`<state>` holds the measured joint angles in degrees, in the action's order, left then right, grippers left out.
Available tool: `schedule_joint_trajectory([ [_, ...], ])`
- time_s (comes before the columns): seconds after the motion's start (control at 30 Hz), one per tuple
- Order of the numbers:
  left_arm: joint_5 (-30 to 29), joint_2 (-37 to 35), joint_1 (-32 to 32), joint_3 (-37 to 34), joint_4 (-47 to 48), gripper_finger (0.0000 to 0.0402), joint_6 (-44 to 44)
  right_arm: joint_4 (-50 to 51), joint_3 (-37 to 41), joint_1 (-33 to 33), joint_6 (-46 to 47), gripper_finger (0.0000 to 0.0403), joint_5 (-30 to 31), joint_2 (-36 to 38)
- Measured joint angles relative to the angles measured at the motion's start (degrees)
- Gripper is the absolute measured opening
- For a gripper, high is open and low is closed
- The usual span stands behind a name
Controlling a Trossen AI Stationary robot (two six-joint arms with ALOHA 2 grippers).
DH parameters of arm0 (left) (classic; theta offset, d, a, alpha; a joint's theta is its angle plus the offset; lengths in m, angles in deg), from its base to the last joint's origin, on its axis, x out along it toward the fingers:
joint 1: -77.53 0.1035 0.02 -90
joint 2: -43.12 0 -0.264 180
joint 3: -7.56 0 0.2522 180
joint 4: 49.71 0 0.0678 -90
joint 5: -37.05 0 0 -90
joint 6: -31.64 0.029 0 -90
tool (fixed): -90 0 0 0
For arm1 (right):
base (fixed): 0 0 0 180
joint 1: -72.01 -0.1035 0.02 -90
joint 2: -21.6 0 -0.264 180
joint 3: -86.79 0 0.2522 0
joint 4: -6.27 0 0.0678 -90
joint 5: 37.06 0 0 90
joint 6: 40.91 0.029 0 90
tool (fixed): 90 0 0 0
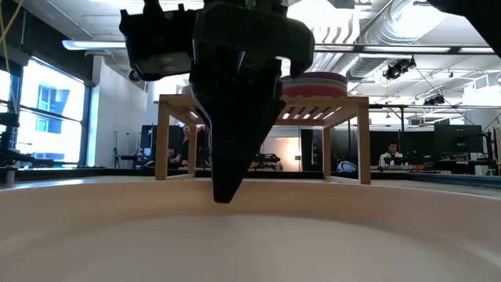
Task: Place and stack plates onto a shelf
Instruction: Stack the white plate on top of the gray plate on the shelf
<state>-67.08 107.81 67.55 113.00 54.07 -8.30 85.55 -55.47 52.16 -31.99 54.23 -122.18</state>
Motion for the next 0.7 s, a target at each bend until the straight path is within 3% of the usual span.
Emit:
schedule_joint_trajectory([
  [0.27, 0.0, 0.0, 0.0, 0.0, 0.0, 0.0076, 0.0, 0.0, 0.0, 0.3, 0.1, 0.0107, -0.8, 0.0],
  [0.53, 0.0, 0.0, 0.0, 0.0, 0.0, 0.0076, 0.0, 1.0, 0.0, 0.7, 1.5, 0.0014, -3.5, -0.4],
  [0.7, 0.0, 0.0, 0.0, 0.0, 0.0, 0.0076, 0.0, 2.1, 0.0, 0.8, 2.2, 0.0009, -3.8, -0.3],
])
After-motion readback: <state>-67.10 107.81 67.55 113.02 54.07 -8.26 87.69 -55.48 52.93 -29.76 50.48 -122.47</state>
